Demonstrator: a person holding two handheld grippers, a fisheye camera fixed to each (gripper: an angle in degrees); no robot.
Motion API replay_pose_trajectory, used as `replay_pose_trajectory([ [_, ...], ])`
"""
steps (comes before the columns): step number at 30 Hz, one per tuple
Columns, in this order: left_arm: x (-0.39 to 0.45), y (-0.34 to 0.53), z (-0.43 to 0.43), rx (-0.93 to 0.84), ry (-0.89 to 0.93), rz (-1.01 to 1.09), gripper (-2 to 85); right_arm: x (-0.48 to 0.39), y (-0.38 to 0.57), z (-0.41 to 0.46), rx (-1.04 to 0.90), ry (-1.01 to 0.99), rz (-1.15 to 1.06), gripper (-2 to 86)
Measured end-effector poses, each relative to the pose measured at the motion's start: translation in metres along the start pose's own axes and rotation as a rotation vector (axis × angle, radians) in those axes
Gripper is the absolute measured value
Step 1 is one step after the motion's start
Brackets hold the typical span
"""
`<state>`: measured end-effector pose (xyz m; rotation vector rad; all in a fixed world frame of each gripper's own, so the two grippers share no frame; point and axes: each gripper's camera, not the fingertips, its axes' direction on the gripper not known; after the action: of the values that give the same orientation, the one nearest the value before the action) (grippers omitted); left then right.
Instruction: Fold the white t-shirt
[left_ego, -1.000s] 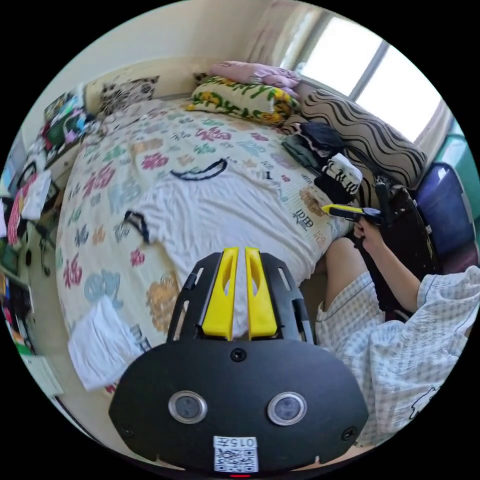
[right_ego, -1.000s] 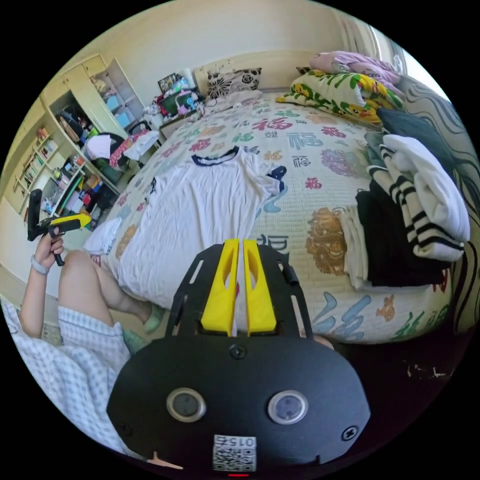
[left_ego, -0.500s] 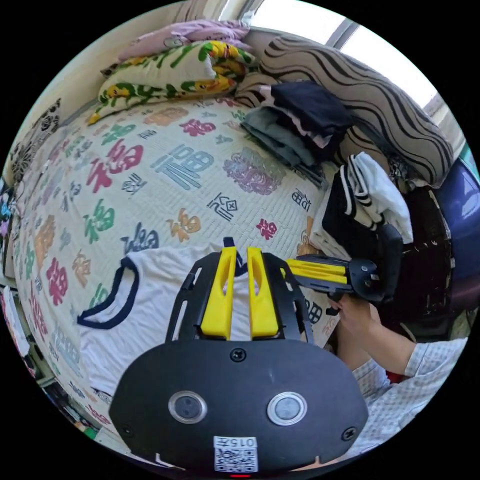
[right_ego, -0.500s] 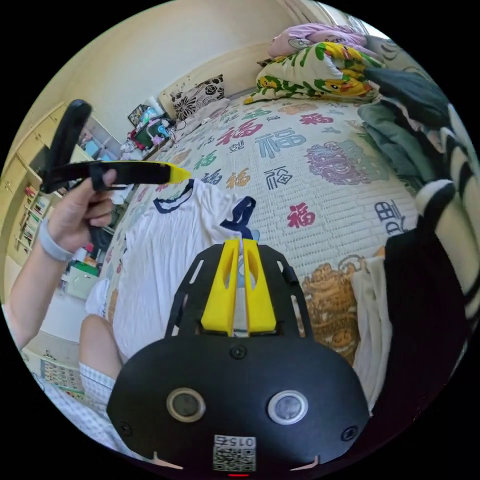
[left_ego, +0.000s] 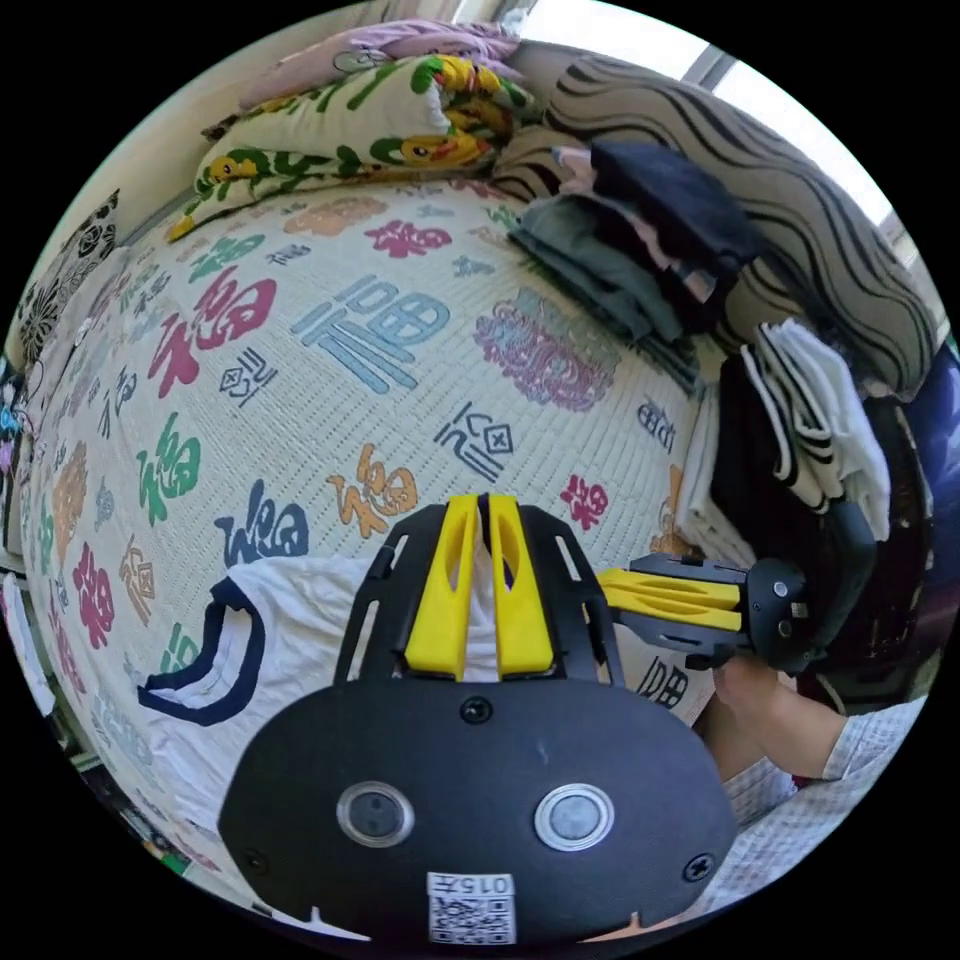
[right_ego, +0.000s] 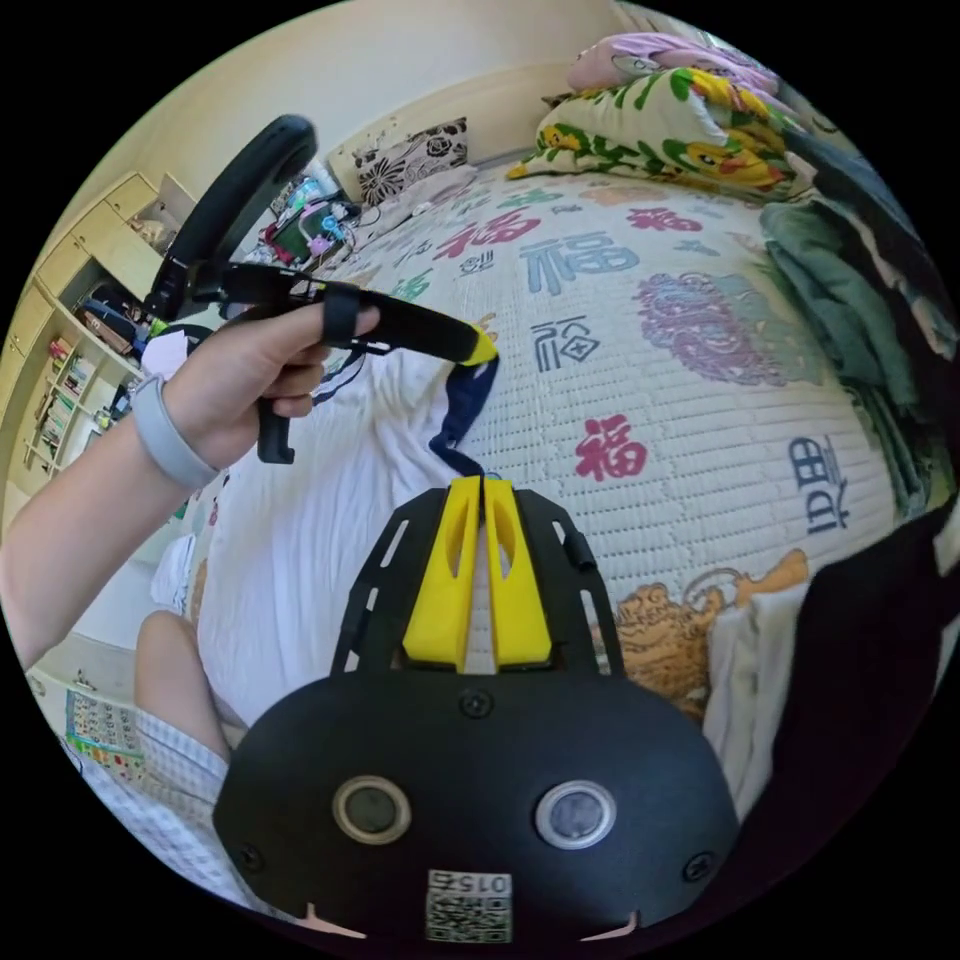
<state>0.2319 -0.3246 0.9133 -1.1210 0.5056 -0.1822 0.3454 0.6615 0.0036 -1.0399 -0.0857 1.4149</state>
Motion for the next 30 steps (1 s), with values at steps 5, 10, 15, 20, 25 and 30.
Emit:
replay_pose_trajectory([
  [5, -0.043, 0.038, -0.034, 0.224, 0.144, -0.114, 0.5, -0.021, -0.002, -0.033, 0.119, 0.041, -0.022, -0.2],
  [10, -0.09, 0.115, -0.05, 0.368, 0.165, -0.266, 0.8, -0.082, -0.007, -0.051, 0.163, -0.055, -0.21, -0.1],
  [15, -0.134, 0.182, -0.022, 0.308, 0.175, -0.449, 2.9, -0.137, -0.005, -0.015, 0.0, -0.107, -0.365, 0.1],
  [20, -0.145, 0.216, -0.009, 0.333, 0.105, -0.501, 7.5, -0.157, -0.004, 0.001, -0.115, -0.144, -0.364, 0.6],
  [25, -0.128, 0.199, 0.008, 0.326, 0.093, -0.323, 6.9, -0.168, -0.028, -0.01, -0.029, -0.2, -0.315, 0.1],
  [30, -0.129, 0.182, 0.039, 0.27, 0.051, -0.273, 6.0, -0.198, -0.049, 0.023, -0.182, -0.101, -0.29, -0.4],
])
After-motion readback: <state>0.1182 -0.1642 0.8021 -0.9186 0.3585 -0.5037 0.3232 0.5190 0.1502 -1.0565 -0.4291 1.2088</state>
